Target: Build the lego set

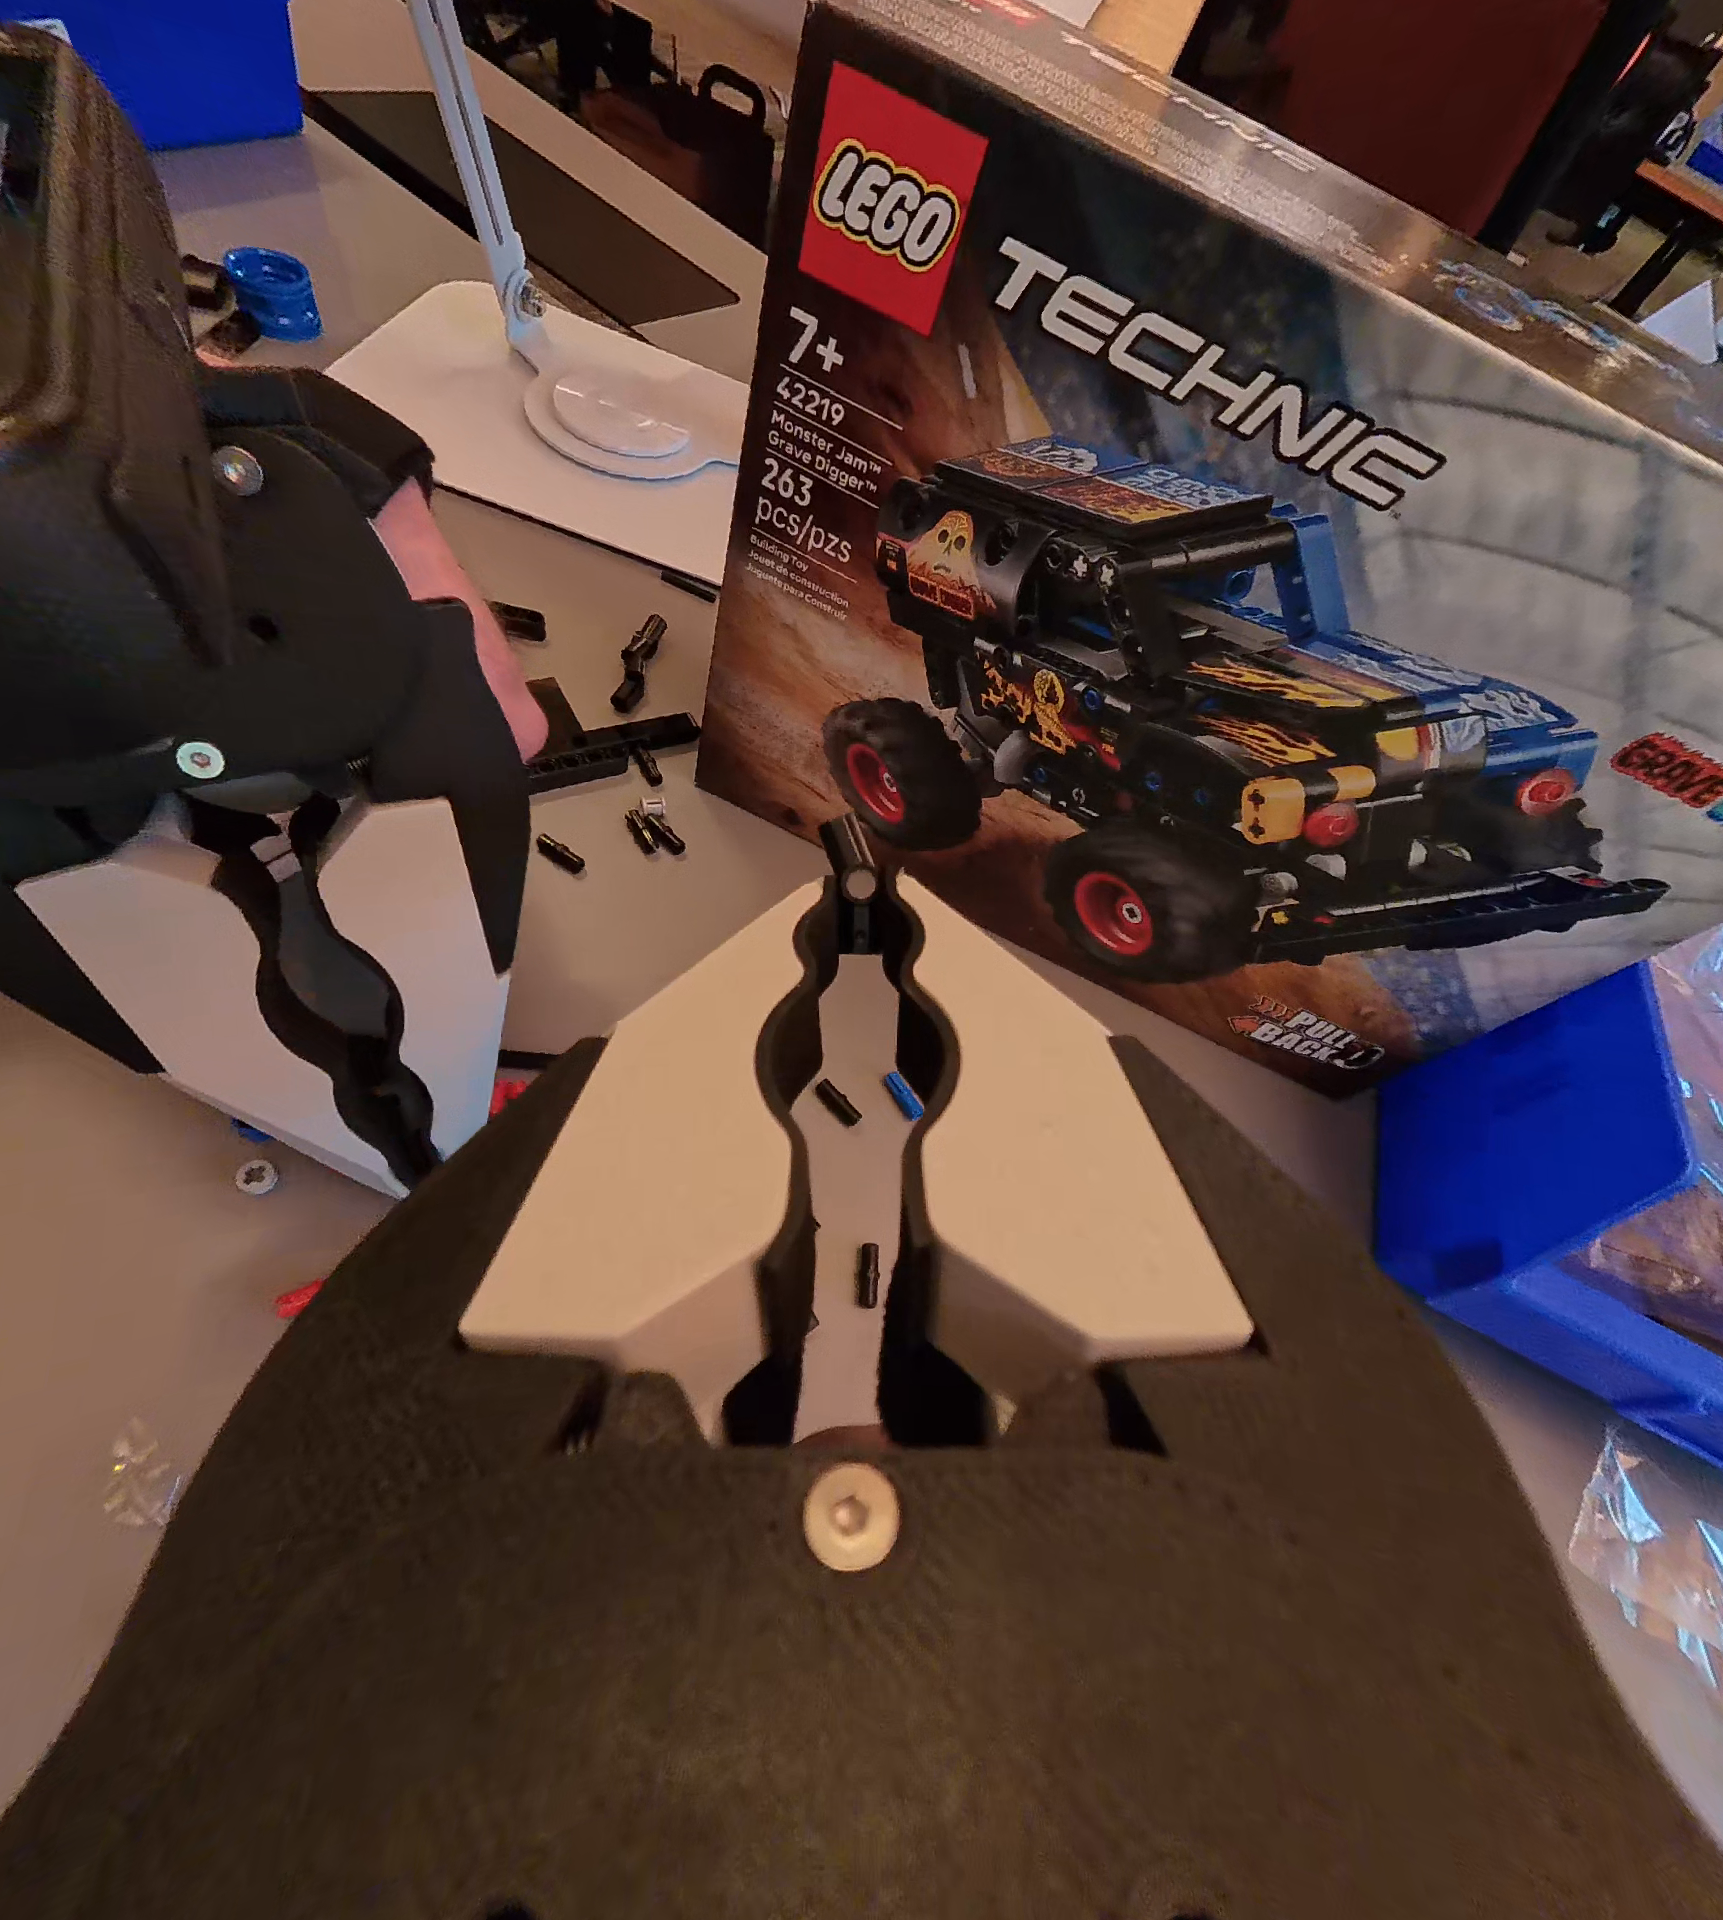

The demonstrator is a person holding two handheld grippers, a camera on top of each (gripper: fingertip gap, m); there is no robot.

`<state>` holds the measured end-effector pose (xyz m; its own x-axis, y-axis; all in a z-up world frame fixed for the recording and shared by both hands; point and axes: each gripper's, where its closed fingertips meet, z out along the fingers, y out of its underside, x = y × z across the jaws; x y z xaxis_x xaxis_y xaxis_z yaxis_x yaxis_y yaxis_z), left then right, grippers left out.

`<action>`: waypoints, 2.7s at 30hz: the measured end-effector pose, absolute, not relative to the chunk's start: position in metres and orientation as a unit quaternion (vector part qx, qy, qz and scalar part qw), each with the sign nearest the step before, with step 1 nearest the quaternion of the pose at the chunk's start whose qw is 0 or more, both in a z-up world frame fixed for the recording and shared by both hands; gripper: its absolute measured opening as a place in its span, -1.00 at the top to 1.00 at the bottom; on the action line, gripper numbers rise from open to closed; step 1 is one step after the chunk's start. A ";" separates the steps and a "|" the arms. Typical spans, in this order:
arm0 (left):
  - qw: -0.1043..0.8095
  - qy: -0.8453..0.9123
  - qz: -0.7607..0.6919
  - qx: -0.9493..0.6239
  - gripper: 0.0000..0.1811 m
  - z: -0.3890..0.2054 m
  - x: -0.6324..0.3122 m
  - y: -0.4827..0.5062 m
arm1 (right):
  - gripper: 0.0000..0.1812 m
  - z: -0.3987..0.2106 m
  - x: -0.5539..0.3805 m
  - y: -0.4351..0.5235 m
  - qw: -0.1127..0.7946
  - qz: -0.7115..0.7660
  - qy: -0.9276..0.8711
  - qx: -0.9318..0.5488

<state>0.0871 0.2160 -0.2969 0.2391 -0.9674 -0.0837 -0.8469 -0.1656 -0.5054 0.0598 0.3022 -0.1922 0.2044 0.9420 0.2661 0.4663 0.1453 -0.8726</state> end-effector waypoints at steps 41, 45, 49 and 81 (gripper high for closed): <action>0.476 0.416 0.044 -0.773 0.98 -0.191 -0.030 0.168 | 0.95 -0.198 -0.019 0.180 0.476 0.267 -0.703 -0.455; 0.466 0.433 0.077 -0.768 0.98 -0.195 -0.027 0.169 | 0.95 -0.203 -0.020 0.183 0.478 0.246 -0.706 -0.460; 0.452 0.447 0.116 -0.764 0.98 -0.201 -0.026 0.171 | 0.95 -0.207 -0.023 0.181 0.480 0.224 -0.715 -0.457; 0.404 0.493 0.236 -0.733 0.99 -0.206 -0.024 0.172 | 0.94 -0.215 -0.018 0.191 0.484 0.153 -0.726 -0.464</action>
